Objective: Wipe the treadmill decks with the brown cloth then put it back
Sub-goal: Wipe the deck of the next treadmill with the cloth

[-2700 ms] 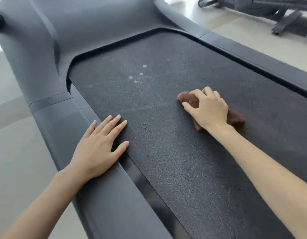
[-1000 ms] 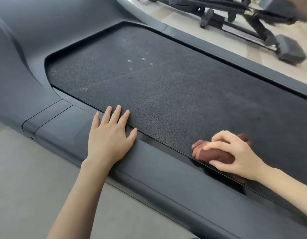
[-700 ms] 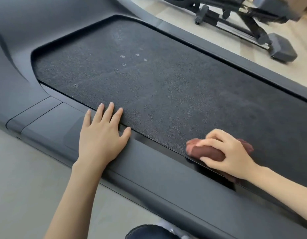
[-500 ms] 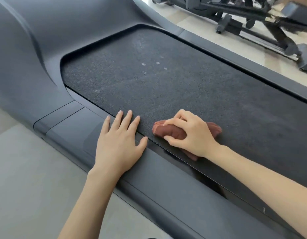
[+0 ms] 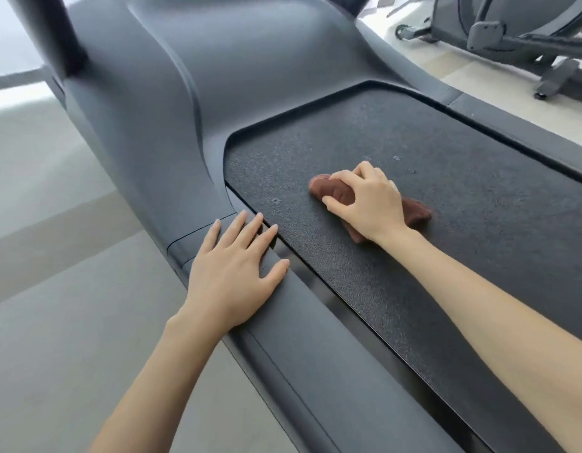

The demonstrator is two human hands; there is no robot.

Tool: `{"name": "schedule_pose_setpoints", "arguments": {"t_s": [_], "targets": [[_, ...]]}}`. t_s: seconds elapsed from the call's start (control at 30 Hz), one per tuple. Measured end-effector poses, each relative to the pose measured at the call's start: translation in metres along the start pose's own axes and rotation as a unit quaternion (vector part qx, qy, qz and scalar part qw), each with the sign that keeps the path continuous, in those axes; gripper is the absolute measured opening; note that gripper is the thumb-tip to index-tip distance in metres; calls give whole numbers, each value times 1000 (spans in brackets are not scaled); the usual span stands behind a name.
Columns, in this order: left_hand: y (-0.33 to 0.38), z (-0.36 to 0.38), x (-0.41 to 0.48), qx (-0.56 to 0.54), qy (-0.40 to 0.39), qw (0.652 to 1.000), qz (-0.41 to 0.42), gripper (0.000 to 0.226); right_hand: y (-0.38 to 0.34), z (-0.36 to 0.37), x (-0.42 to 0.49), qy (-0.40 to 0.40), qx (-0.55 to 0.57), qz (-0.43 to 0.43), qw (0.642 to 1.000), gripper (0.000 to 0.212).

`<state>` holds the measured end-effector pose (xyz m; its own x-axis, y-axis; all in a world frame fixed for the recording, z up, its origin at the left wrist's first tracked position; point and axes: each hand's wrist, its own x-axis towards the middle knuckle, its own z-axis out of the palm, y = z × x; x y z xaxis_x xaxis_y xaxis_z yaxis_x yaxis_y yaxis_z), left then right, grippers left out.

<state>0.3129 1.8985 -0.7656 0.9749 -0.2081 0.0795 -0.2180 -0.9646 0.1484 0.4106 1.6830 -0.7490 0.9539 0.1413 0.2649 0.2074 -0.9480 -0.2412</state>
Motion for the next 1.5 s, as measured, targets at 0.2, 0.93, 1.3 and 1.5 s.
{"name": "schedule_pose_setpoints", "arguments": {"t_s": [0.2,0.93,1.3,1.5], "targets": [[-38,-9,13,-15,10,999,-34,82,-8,-17,-84,13,24,-115,993,36],[-37,-4,43,13,-19,999,-24,70,-45,50,143,-35,-13,44,998,42],[13,9,77,-25,-35,998,36,79,40,-10,-22,1,33,-93,995,42],[11,12,75,-20,-32,999,36,89,132,-17,36,34,-4,119,992,38]]}}
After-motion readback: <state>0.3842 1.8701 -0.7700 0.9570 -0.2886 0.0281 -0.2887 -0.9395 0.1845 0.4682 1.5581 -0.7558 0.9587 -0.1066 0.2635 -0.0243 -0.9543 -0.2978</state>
